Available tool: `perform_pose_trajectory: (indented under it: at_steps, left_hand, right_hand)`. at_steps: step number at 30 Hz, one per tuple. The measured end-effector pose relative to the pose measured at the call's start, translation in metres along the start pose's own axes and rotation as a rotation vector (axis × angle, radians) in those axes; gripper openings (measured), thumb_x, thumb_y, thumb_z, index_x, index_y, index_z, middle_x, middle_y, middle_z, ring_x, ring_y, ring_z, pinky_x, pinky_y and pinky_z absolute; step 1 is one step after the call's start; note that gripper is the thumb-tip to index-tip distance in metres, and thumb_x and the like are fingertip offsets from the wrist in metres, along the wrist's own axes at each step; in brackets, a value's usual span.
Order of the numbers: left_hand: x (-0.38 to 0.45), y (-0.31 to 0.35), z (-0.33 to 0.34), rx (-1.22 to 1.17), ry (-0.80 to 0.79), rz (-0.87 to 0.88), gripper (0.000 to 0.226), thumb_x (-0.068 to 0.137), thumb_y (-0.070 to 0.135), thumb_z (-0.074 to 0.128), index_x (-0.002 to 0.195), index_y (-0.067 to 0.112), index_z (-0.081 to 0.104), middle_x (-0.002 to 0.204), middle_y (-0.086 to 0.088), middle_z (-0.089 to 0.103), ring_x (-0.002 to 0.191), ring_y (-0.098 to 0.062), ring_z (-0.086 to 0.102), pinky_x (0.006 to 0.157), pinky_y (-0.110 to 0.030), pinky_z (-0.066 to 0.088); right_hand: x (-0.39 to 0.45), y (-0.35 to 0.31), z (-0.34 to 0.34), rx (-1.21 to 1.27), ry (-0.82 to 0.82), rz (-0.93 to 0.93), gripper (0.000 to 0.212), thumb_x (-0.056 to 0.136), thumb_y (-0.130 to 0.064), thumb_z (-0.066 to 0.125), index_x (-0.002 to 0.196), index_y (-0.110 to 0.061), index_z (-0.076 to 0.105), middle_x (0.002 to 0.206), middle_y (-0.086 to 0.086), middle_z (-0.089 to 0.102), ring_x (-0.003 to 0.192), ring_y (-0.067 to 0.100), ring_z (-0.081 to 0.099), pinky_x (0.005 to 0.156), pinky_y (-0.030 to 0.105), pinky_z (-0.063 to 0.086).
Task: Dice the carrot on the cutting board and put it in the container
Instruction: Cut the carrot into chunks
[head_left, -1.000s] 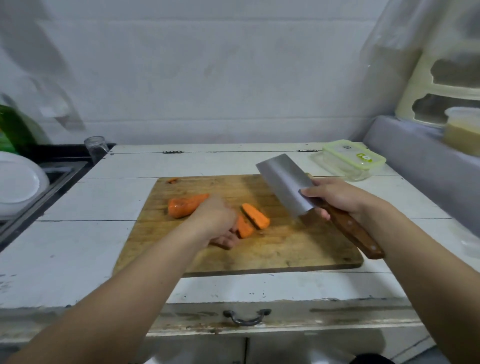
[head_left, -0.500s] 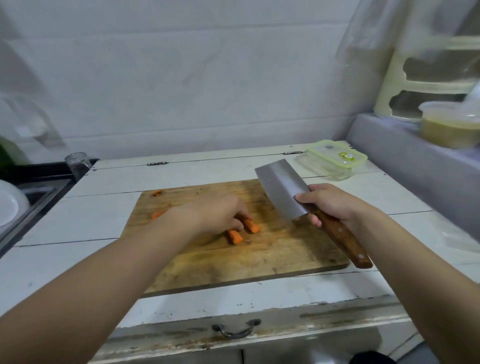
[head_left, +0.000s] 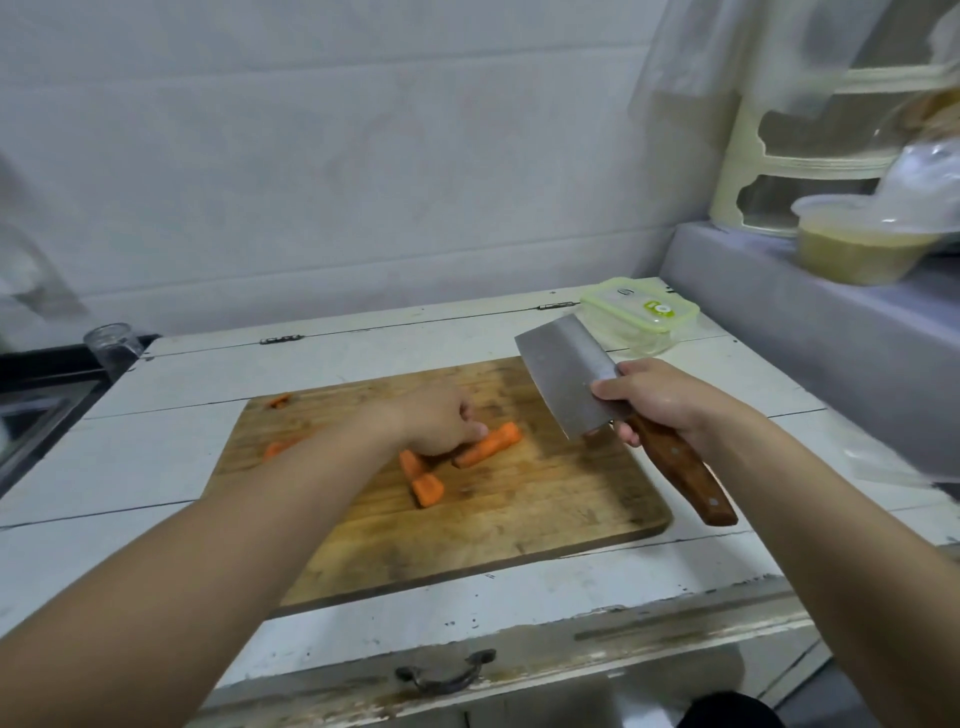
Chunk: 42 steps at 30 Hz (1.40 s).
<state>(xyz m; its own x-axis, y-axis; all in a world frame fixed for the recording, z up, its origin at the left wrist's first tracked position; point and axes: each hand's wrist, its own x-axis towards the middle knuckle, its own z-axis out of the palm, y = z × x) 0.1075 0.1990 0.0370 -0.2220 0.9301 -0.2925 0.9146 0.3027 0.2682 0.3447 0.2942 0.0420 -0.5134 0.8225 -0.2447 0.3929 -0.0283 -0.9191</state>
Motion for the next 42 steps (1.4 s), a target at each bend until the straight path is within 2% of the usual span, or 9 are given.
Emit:
perform_pose_trajectory:
  at_steps: [9,12,14,18,24,27,31,37,42]
  left_hand:
    - [-0.014,0.047,0.009,-0.213,-0.161,-0.091,0.055,0.101,0.016,0.053,0.049,0.022,0.071,0.077,0.000,0.078,0.083,-0.020,0.068,0.091,-0.038,0.057]
    - [-0.023,0.042,0.004,-0.361,-0.108,0.002,0.041,0.103,0.020,0.051,0.074,0.026,0.079,0.083,0.002,0.079,0.073,-0.016,0.064,0.079,-0.031,0.055]
    - [-0.026,0.019,0.004,-0.255,0.121,0.020,0.020,0.101,0.021,0.056,0.091,0.026,0.073,0.086,0.005,0.076,0.070,-0.013,0.065,0.065,-0.026,0.051]
    - [-0.043,-0.012,0.022,-0.123,0.412,0.196,0.010,0.097,0.027,0.066,0.102,0.031,0.074,0.097,0.015,0.064,0.095,-0.010,0.061,0.083,-0.030,0.050]
    - [-0.044,0.007,0.070,0.140,0.325,0.558,0.041,0.106,0.034,0.049,0.144,0.022,0.057,0.148,0.009,0.050,0.132,-0.014,0.048,0.108,-0.037,0.043]
    - [-0.042,-0.002,0.072,0.169,0.360,0.533,0.045,0.106,0.040,0.045,0.146,0.021,0.055,0.149,0.010,0.049,0.133,-0.016,0.048,0.110,-0.038,0.042]
    - [-0.046,-0.021,0.068,0.191,0.349,0.497,0.052,0.105,0.051,0.037,0.150,0.028,0.050,0.149,0.017,0.044,0.135,-0.011,0.044,0.114,-0.035,0.036]
    - [-0.052,-0.027,0.069,0.121,0.338,0.486,0.056,0.106,0.054,0.030,0.155,0.029,0.041,0.155,0.020,0.034,0.141,-0.002,0.031,0.117,-0.030,0.026]
    - [-0.050,-0.028,0.072,0.156,0.333,0.483,0.058,0.107,0.054,0.029,0.158,0.028,0.037,0.159,0.016,0.031,0.147,-0.005,0.025,0.121,-0.032,0.022]
  right_hand:
    - [0.002,-0.009,0.006,-0.289,0.070,-0.015,0.010,0.099,-0.011,0.047,0.103,-0.010,0.056,0.065,0.017,0.059,0.043,0.022,0.056,0.043,0.025,0.046]
    - [-0.001,-0.014,0.007,-0.414,0.058,-0.039,0.008,0.099,-0.012,0.046,0.100,-0.014,0.054,0.055,0.016,0.061,0.040,0.023,0.056,0.045,0.024,0.045]
    - [-0.003,-0.015,0.009,-0.508,0.039,-0.044,0.007,0.101,-0.016,0.046,0.099,-0.017,0.052,0.051,0.015,0.062,0.037,0.021,0.055,0.047,0.024,0.045]
    - [-0.002,-0.014,0.019,-0.609,0.035,-0.061,0.009,0.103,-0.019,0.046,0.096,-0.017,0.050,0.056,0.019,0.063,0.038,0.024,0.055,0.051,0.028,0.050]
    - [-0.012,-0.021,0.031,-0.793,-0.005,-0.181,0.020,0.104,-0.017,0.044,0.087,-0.028,0.043,0.050,0.007,0.061,0.038,0.019,0.061,0.046,0.030,0.053]
    - [-0.013,-0.031,0.042,-0.855,-0.056,-0.238,0.012,0.103,-0.016,0.042,0.107,-0.024,0.050,0.058,0.011,0.064,0.038,0.018,0.062,0.042,0.025,0.048]
    - [-0.010,-0.044,0.060,-0.902,-0.105,-0.293,0.029,0.105,-0.017,0.042,0.082,-0.033,0.038,0.058,0.001,0.059,0.038,0.013,0.060,0.044,0.022,0.044]
    - [-0.007,-0.044,0.045,-0.890,-0.068,-0.304,0.021,0.105,-0.020,0.043,0.086,-0.031,0.043,0.064,0.008,0.062,0.040,0.019,0.062,0.047,0.026,0.046]
    - [-0.019,-0.045,0.042,-0.903,-0.021,-0.309,0.014,0.104,-0.020,0.042,0.091,-0.018,0.046,0.045,-0.001,0.056,0.037,0.019,0.059,0.048,0.029,0.046]
